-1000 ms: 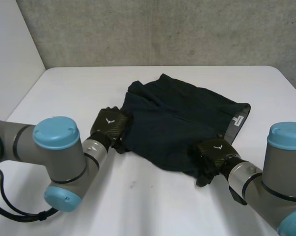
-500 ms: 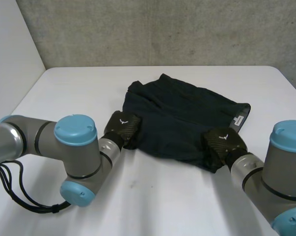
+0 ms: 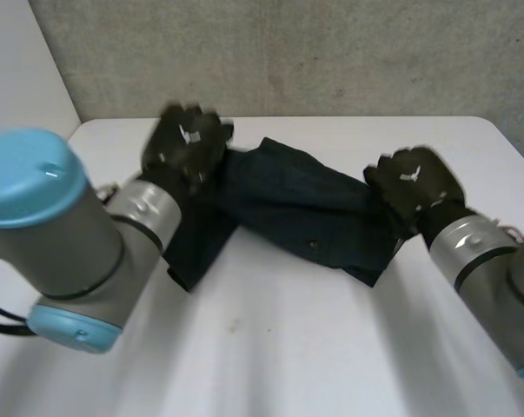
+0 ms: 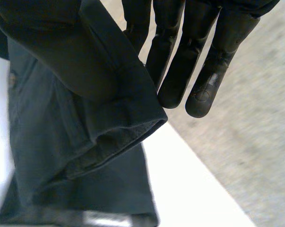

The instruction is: Fold the shorts.

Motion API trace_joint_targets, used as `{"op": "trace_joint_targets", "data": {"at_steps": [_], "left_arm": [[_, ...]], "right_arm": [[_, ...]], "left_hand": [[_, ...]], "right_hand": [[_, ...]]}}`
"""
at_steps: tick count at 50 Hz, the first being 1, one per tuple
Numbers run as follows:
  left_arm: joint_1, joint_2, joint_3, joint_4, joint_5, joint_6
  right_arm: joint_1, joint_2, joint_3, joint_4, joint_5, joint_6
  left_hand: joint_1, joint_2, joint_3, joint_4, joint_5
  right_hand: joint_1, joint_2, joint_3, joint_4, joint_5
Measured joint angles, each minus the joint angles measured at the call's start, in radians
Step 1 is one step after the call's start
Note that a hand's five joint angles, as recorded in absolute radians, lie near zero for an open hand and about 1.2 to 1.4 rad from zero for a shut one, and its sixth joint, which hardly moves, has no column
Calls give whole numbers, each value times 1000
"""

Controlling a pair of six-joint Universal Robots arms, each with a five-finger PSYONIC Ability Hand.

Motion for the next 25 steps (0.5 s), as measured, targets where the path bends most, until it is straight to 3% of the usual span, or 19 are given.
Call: {"op": "trace_joint_targets", "data": {"at_steps": [6,9,16,25], "left_arm": [[2,-136,-16,-73,-54,23],[3,-170,-35,-86,-104,20],[3,-170,-103,-63,-218,-19],[-2,-92,-155,-67,-244,-154]], "right_arm": [[10,118,0,6,1,3],[11,154,1,6,2,2],[9,177,3,4,2,2],[4,175,13,0,1,4]], "left_hand": [[-229,-268,-265,-267,-272],[-242,-290,-289,-292,-300],[-242,-394,-386,-402,-405],[-242,-412,-406,-421,-422]], "right_hand": [[2,0,17,0,5],[2,0,18,0,5],[2,0,18,0,5],[2,0,19,0,5]]}}
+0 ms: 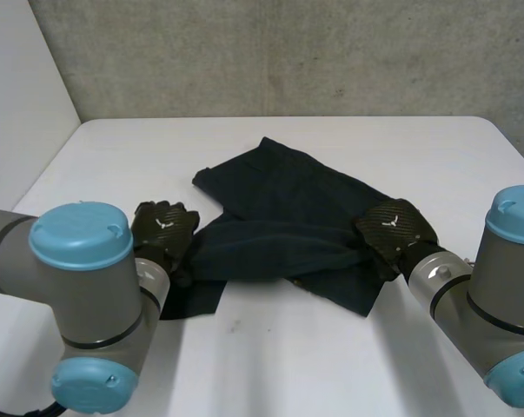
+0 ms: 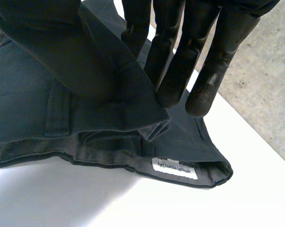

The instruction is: Fold the shorts.

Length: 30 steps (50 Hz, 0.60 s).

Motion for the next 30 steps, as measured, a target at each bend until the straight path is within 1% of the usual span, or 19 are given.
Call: {"op": "trace_joint_targets", "data": {"at_steps": [4,8,9,10,11,12,13,17,18,20,22,24,25,26,28,29,30], "left_arm": [[2,22,-9,-37,3,-46],[7,28,-9,-91,6,-63],[9,29,-8,-103,7,-64],[12,31,-5,-120,9,-63],[16,35,-2,-135,10,-60],[19,39,1,-144,11,-57],[22,44,4,-153,11,-54],[28,69,10,-170,13,-38],[32,101,15,-177,14,-20],[38,210,22,-186,21,41],[38,268,22,-186,32,72],[38,268,22,-186,32,72],[36,339,19,-185,56,108],[36,347,17,-185,61,112],[34,356,8,-185,78,118],[33,352,4,-184,85,120],[33,352,4,-184,85,120]], "right_arm": [[-2,-2,2,0,1,1],[-3,-6,0,1,3,1],[-3,-8,-3,1,3,0],[-3,-11,-8,3,4,-1],[-3,-13,-10,4,4,-1],[-3,-20,-19,9,5,-4],[-3,-22,-21,9,5,-4],[-2,-40,-38,25,6,-9],[-2,-57,-51,46,5,-12],[-2,-148,-129,193,-13,-20],[-3,-181,-163,274,-34,-19],[-3,-181,-163,274,-34,-19],[-5,-211,-204,381,-72,-8],[-6,-210,-208,395,-79,0],[-16,-188,-209,435,-104,57],[-22,-175,-206,444,-112,88],[-22,-175,-206,444,-112,88]], "left_hand": [[0,0,0,0,0],[0,8,6,9,10],[141,240,226,245,244],[374,478,448,470,462],[461,550,539,561,553],[559,676,654,677,666],[567,727,714,738,712],[567,752,739,763,716],[567,752,739,763,716],[567,756,742,766,716],[567,756,742,768,716],[567,756,742,768,716],[567,756,742,768,716],[567,756,742,768,716],[567,756,742,768,716],[567,756,742,768,716],[567,756,742,768,716]], "right_hand": [[0,0,0,0,0],[0,0,0,0,0],[0,0,0,0,0],[0,0,0,0,0],[0,0,0,0,0],[0,0,0,0,0],[0,0,0,0,0],[0,0,0,0,0],[0,0,0,0,0],[0,0,0,0,0],[0,0,0,0,0],[0,0,0,0,0],[0,0,0,0,0],[0,0,-1,0,0],[-19,-62,-82,-67,-48],[-90,-156,-177,-158,-127],[-90,-156,-177,-158,-127]]}}
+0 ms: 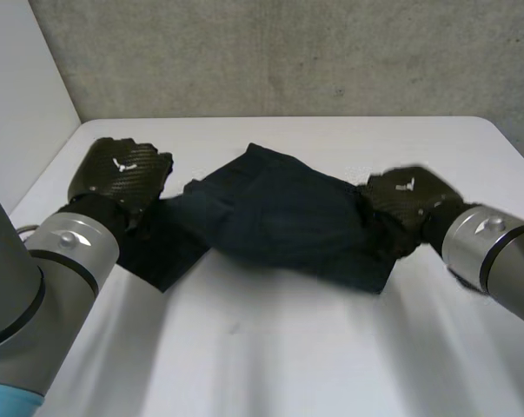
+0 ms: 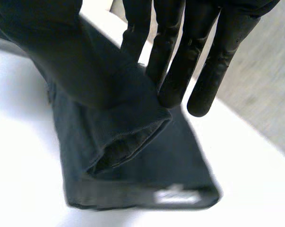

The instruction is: Fold the shorts.

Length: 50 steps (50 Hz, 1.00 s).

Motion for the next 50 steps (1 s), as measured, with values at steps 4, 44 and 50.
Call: {"op": "trace_joint_targets", "data": {"at_steps": [4,44,50], "left_arm": [[-13,-54,-8,1,17,-4],[-38,-170,205,11,14,-9],[-38,-171,214,11,13,-22]], "right_arm": [[-34,80,71,-10,-31,204],[232,47,412,-308,90,514],[277,115,403,-382,198,510]], "left_hand": [[0,0,0,0,0],[0,1,0,1,0],[0,3,4,1,0]], "right_hand": [[-418,-489,-493,-502,-509],[-579,-663,-700,-706,-713],[-579,-663,-700,-706,-713]]}}
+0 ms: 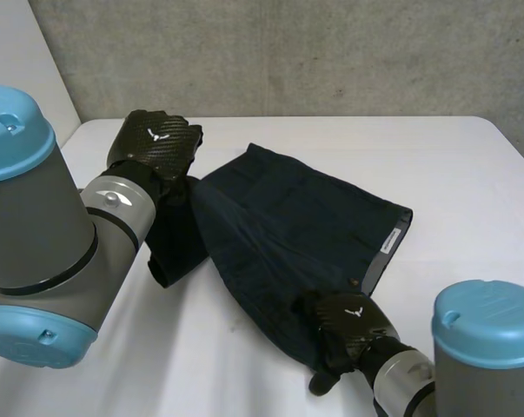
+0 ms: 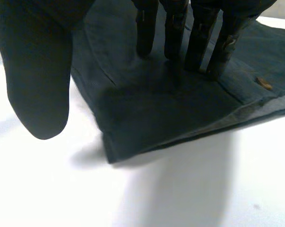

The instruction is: Fold the shorts.

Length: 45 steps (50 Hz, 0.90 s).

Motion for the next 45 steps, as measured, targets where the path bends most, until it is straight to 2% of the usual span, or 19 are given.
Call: {"op": "trace_joint_targets", "data": {"at_steps": [5,11,14,15,16,19,23,27,31,32,36,42,45], "left_arm": [[0,2,3,0,0,-17],[0,3,10,0,0,-33],[0,5,12,-1,-1,-37],[0,5,12,-1,-2,-37],[0,6,12,-1,-3,-37],[0,12,12,-2,-7,-37],[1,20,12,-3,-9,-35],[2,54,11,-6,-12,-31],[7,143,9,-21,-8,-19],[7,143,9,-21,-8,-19],[10,261,8,-58,-2,16],[8,387,-5,-103,0,68],[6,412,-23,-118,0,79]], "right_arm": [[4,61,-12,-88,67,-7],[10,123,-31,-151,93,-9],[19,138,-39,-165,99,-9],[21,138,-40,-170,101,-9],[22,135,-42,-177,104,-9],[22,97,-47,-203,110,-13],[18,49,-53,-217,108,-27],[-19,-99,-95,-206,72,-120],[-150,-257,-235,-30,-32,-328],[-150,-257,-235,-30,-32,-328],[-269,-348,-436,225,-111,-493],[-336,-350,-683,469,-152,-574],[-345,-326,-741,512,-165,-587]], "left_hand": [[0,0,0,0,0],[0,0,0,0,0],[0,0,0,0,0],[0,0,0,0,0],[0,0,0,0,0],[0,0,0,0,0],[0,0,0,0,0],[0,0,0,0,0],[0,0,0,0,0],[0,0,0,0,0],[0,0,0,0,0],[0,0,0,0,0],[0,0,0,0,0]], "right_hand": [[0,0,0,0,0],[0,0,1,1,1],[185,202,229,224,202],[284,333,336,334,299],[458,521,525,539,477],[657,796,580,818,761],[673,821,580,859,820],[676,821,580,864,833],[676,821,580,864,833],[676,821,580,864,833],[676,821,580,865,833],[676,821,580,868,833],[676,821,580,868,833]]}}
